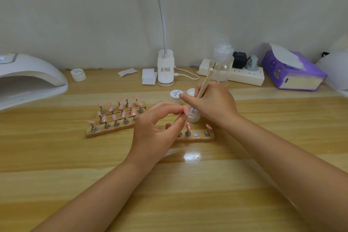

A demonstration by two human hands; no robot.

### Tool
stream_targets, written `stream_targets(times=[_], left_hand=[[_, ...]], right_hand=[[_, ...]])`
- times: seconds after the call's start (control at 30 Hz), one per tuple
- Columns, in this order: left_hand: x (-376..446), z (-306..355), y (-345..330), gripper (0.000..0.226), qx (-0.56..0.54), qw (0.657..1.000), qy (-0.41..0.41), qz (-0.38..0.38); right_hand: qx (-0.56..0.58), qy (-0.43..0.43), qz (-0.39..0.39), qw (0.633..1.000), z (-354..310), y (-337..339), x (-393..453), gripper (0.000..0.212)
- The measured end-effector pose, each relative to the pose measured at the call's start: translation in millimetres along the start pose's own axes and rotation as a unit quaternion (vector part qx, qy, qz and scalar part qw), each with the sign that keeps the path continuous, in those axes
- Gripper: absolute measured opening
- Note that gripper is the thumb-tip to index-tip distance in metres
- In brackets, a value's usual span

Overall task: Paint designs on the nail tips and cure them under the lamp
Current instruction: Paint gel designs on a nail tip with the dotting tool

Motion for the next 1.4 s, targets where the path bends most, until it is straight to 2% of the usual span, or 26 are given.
stream_targets(times=[0.13,0.4,0.73,0.9,1.1,1.4], left_hand=[[0,-1,0,0.010,0.000,1.000,0.006,0.001],[1,1,-2,0.007,-0.007,1.000,0.018,-0.005],[1,3,-2,0.008,-0.007,1.000,0.024,-0.008],[0,2,-1,0.017,0.005,1.000,0.024,-0.010],[0,1,-1,0.016,0.005,1.000,0.026,-0.010],[0,2,-2,0.017,0.002,0.999,0.032,-0.011]], right_hand=[[0.003,0.004,0.006,1.000,0,1,-1,0.047],[0.093,-0.024,0.044,0.994,8,17,7,0.046],[0.229,-0.100,0.008,0.968,32,3,4,0.044],[0.264,-0.123,0.013,0.957,41,-3,-2,0.042],[0.325,-0.116,0.051,0.937,46,-3,-7,0.043],[0.320,-0.085,0.091,0.939,49,-4,-13,0.041]])
Point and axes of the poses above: each hand's wrist, its own x-axis towards the middle knuckle, its own y-axis out of the back of the hand, z = x × y, the point moved 7 cm from there along x, towards the middle knuckle, and after that the axes turned 7 degrees about -z, right-handed, at the moved point
